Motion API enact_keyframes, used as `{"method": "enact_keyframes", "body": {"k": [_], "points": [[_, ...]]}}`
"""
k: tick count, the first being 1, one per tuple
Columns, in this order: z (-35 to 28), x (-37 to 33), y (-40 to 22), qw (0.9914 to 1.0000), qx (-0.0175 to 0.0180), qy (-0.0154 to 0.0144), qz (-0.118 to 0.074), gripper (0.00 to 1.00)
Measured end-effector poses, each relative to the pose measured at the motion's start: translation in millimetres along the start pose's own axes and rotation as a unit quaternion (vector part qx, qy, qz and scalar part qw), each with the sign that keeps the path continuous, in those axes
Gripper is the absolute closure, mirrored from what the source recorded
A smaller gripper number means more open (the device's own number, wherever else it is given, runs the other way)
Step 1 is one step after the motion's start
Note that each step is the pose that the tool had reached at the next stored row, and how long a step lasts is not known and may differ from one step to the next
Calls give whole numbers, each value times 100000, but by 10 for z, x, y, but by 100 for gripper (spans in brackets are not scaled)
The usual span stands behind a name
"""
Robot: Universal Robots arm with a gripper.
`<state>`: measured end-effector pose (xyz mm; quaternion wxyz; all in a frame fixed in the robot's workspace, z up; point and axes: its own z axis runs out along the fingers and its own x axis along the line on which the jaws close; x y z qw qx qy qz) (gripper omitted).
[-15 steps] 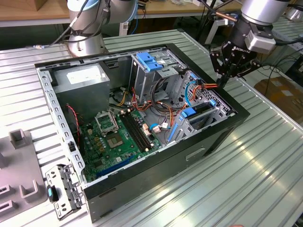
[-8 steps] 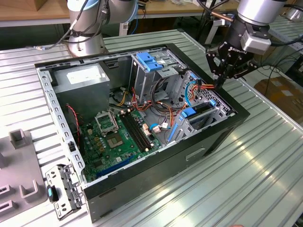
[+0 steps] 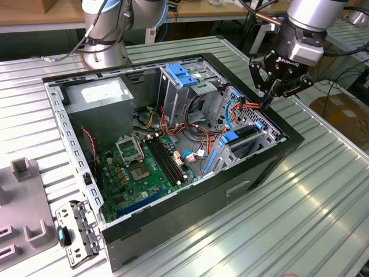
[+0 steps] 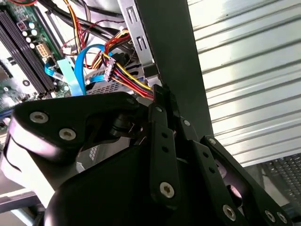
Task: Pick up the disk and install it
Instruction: 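Insert the first disk wire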
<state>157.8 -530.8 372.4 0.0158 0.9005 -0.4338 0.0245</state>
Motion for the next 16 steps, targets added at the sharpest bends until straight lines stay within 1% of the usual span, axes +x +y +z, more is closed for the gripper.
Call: {"method": "enact_keyframes", "body": {"k": [3,5,6,7,9,11,13,14,16], "points": [[0,0,0,99977,-124,-13,2150,83],[0,0,0,99929,-217,-26,3758,83],[0,0,0,99867,-297,-36,5140,83],[0,0,0,99778,-383,-47,6642,83],[0,0,0,99647,-484,-60,8387,83],[0,0,0,99472,-592,-71,10249,83],[0,0,0,99186,-737,-86,12713,83],[-1,0,0,98963,-832,-97,14341,83],[0,0,0,98543,-981,-121,16977,83]]}}
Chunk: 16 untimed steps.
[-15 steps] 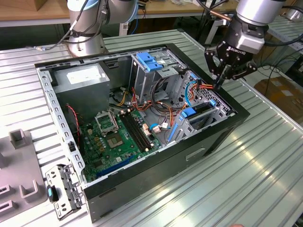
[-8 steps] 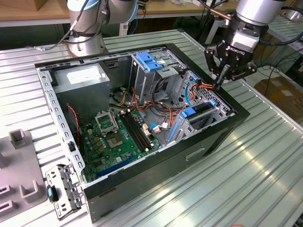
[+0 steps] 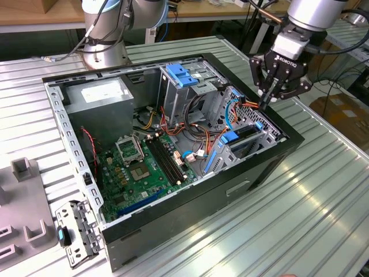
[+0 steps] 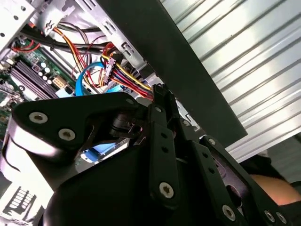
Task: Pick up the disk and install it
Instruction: 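Insert the first disk wire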
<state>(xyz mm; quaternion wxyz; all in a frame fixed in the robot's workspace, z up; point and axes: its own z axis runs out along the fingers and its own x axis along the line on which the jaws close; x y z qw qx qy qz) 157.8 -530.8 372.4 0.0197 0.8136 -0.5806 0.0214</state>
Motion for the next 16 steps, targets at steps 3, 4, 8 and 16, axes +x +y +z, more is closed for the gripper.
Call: {"method": "enact_keyframes", "body": {"k": [3,4,8,16], "points": [[0,0,0,99964,-156,-19,2684,83],[0,0,0,99941,-199,-23,3417,83],[2,-5,13,99775,-385,-59,6689,83],[1,-57,165,99621,-502,-64,8685,83]]}}
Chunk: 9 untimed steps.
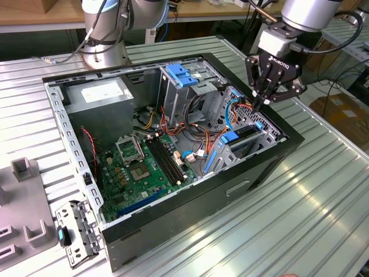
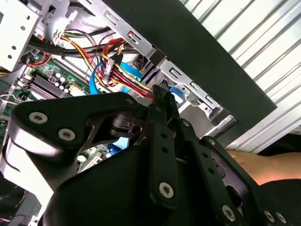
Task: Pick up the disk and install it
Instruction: 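Insert the first disk wire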
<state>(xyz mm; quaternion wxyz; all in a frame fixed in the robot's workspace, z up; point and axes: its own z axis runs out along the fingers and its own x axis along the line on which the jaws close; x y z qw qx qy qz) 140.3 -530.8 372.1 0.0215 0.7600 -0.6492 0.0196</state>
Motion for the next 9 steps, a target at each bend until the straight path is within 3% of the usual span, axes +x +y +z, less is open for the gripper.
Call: {"method": "enact_keyframes", "body": {"k": [4,9], "points": [[15,-16,64,99993,-67,-7,1216,83],[44,-6,68,99969,-114,-225,2478,83]]}}
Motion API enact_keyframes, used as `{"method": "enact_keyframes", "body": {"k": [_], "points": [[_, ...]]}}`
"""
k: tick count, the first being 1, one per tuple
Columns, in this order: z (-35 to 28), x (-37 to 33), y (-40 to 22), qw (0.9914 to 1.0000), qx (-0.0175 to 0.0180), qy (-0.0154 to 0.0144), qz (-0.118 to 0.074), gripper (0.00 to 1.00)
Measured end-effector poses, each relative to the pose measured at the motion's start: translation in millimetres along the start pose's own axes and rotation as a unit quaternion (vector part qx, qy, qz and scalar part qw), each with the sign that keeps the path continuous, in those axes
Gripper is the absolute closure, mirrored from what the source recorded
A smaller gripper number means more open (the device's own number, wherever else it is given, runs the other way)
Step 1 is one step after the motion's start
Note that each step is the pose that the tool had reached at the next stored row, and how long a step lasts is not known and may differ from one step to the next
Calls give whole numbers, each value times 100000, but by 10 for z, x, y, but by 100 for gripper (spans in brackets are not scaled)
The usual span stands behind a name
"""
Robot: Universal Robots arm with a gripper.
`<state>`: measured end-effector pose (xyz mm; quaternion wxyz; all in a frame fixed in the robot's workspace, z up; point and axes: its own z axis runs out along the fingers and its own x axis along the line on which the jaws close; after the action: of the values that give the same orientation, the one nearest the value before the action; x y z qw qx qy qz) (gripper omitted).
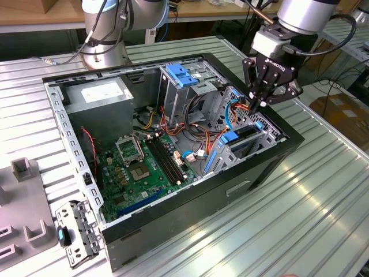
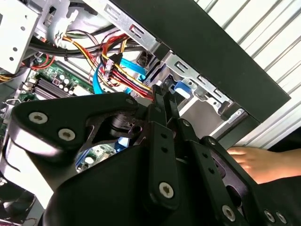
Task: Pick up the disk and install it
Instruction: 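Insert the first disk wire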
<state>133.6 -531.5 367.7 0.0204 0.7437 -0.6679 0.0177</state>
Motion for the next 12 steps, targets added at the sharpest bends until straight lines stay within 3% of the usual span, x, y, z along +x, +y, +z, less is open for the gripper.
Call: {"method": "enact_keyframes", "body": {"k": [8,12], "points": [[81,113,12,99989,-34,-420,1414,83],[114,112,27,99950,-112,-491,3130,83]]}}
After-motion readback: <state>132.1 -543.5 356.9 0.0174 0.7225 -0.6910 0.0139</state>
